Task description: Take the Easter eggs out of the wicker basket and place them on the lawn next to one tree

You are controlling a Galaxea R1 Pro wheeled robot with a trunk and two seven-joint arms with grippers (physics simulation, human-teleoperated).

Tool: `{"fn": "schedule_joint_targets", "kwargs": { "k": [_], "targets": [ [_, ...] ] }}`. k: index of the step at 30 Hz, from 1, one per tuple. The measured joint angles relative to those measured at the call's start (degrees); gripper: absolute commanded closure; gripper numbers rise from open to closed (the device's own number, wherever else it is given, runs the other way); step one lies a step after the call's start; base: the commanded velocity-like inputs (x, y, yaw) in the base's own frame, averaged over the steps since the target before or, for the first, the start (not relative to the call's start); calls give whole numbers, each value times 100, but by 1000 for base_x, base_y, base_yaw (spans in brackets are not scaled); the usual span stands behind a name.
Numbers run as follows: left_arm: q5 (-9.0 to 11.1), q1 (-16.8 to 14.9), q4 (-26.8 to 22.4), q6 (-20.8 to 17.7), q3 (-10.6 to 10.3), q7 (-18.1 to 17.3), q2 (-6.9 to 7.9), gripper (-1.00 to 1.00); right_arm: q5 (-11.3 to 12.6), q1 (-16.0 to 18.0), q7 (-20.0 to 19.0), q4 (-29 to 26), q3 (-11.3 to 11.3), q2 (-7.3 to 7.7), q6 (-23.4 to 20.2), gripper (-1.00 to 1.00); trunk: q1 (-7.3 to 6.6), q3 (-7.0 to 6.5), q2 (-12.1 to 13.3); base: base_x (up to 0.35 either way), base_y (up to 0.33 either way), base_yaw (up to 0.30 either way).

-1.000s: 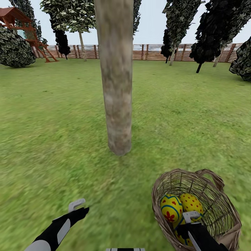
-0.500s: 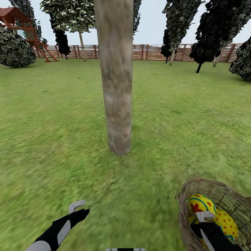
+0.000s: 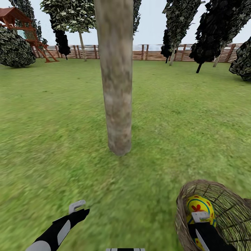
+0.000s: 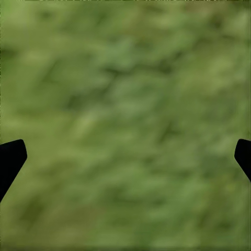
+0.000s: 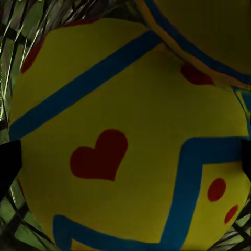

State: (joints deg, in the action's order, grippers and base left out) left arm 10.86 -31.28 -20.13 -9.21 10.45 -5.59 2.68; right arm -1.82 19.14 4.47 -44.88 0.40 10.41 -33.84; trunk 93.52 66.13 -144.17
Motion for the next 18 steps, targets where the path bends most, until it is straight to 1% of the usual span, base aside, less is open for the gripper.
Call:
{"fn": "schedule_joint_targets", "kwargs": {
  "k": [6, 14, 18],
  "targets": [
    [0, 0, -1, 1, 0, -2, 3, -100, 7, 1, 3, -12, -3, 4, -4, 100, 0, -18, 0, 0, 0, 67],
    [1, 0, 0, -10, 0, 53, -2, -100, 2, 1, 0, -13, -14, 37, -5, 100, -21, -199, 10, 0, 0, 1],
    [1, 0, 1, -10, 0, 58, -52, -100, 14, 1, 1, -12, -9, 24, -7, 100, -31, -288, 16, 0, 0, 0]
  ]
}}
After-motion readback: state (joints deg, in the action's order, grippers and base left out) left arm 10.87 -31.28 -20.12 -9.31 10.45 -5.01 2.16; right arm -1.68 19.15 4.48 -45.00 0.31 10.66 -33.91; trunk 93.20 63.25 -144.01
